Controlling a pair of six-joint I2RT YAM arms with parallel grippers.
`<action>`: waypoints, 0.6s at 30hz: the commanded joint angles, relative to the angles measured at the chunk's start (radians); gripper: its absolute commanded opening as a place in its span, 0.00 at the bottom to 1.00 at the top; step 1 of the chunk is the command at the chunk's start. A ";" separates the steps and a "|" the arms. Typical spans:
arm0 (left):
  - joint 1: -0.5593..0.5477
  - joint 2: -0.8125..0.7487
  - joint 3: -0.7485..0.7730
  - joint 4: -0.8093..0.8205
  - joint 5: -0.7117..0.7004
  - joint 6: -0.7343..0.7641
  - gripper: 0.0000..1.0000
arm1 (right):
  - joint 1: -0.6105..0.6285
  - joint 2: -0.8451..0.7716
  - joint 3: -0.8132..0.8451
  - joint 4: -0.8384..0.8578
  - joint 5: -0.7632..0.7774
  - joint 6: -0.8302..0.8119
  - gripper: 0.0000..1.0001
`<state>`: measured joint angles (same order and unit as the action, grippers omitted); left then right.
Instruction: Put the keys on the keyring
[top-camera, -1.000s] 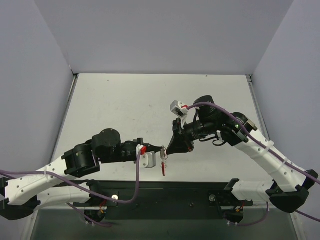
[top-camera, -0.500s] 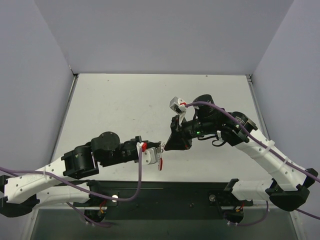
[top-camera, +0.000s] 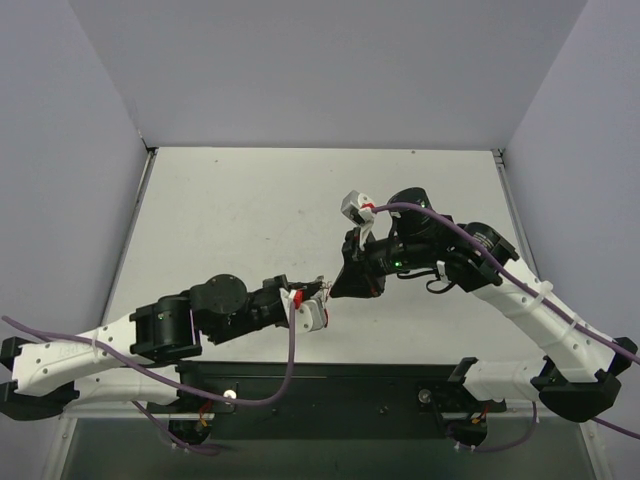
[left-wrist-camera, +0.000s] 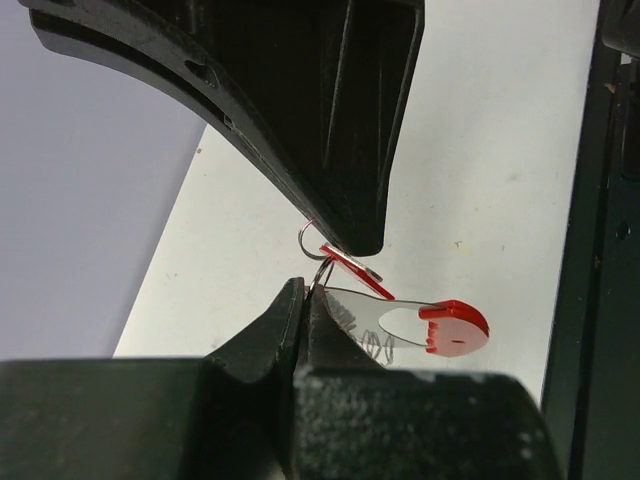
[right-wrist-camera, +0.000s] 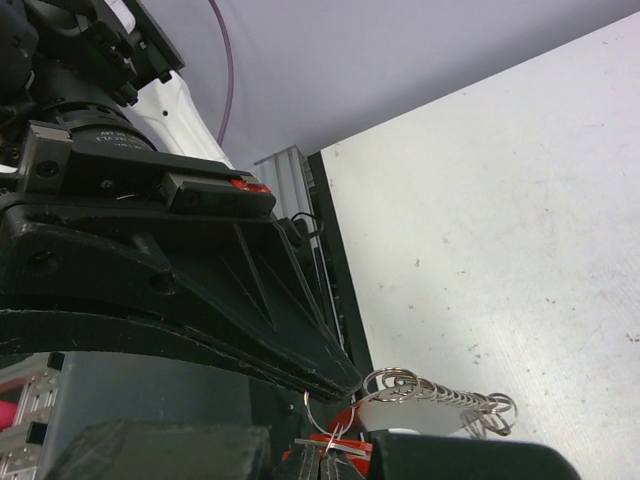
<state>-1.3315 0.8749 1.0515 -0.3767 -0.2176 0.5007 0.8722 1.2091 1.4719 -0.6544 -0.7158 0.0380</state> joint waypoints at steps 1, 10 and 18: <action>-0.014 0.039 0.036 0.113 -0.200 0.019 0.00 | 0.065 -0.008 0.048 0.021 -0.188 0.043 0.00; -0.063 0.061 0.039 0.136 -0.261 0.022 0.00 | 0.067 -0.014 0.047 0.033 -0.195 0.039 0.00; -0.087 0.075 0.042 0.151 -0.301 0.018 0.00 | 0.073 -0.016 0.054 0.041 -0.203 0.040 0.00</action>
<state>-1.4281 0.9176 1.0546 -0.3546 -0.4099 0.5056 0.8730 1.2091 1.4738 -0.6708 -0.6914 0.0372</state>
